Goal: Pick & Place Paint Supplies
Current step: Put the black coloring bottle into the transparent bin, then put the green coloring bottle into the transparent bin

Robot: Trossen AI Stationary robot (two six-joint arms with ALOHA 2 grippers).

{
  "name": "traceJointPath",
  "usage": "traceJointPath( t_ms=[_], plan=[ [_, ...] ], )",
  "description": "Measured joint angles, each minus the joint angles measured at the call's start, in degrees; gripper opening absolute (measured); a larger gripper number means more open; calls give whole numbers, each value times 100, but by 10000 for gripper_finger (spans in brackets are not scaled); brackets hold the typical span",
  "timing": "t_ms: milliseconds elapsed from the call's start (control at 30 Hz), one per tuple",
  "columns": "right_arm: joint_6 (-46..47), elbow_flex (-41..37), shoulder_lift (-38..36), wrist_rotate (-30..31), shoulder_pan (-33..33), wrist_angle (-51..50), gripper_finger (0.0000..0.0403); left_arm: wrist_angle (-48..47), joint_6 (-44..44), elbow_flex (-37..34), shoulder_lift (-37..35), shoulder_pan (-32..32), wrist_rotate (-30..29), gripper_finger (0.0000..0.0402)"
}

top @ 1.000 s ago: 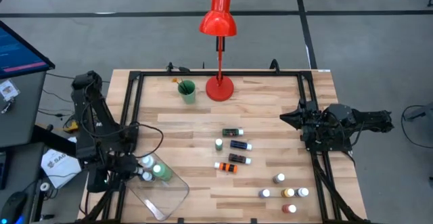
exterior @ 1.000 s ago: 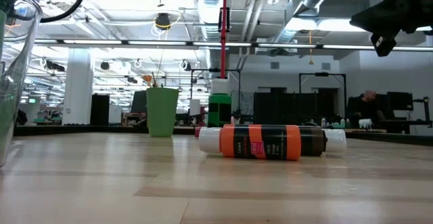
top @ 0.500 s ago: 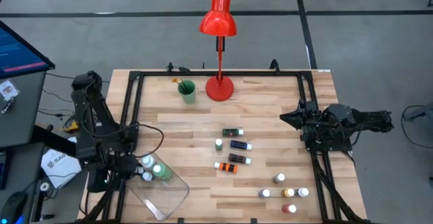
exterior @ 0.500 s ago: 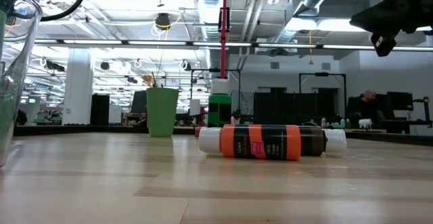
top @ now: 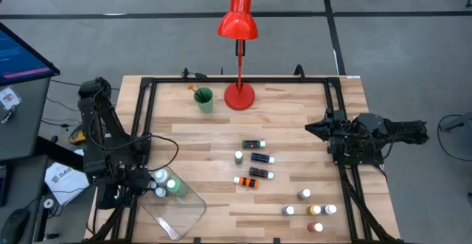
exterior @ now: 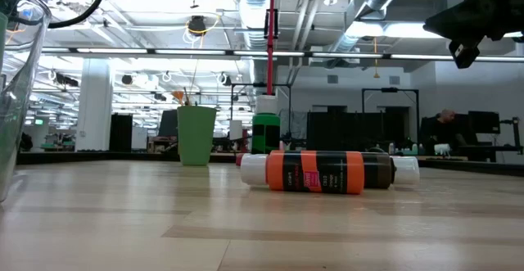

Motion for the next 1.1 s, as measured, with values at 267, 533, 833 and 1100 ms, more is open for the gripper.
traceJointPath(
  t_ms=[267, 533, 833, 1100],
  plan=[
    [0, 0, 0, 0, 0, 0, 32, -11, 44, 0, 0, 0, 4, 161],
    [0, 0, 0, 0, -1, 0, 33, 17, -27, 145, -230, 0, 431, 163],
    [-1, 0, 0, 0, 0, 0, 33, -2, -32, 563, -1082, 127, 793, 163],
    [-2, 0, 0, 0, 1, 0, 32, 428, 59, 1605, -2273, 560, -140, 163]
  ],
)
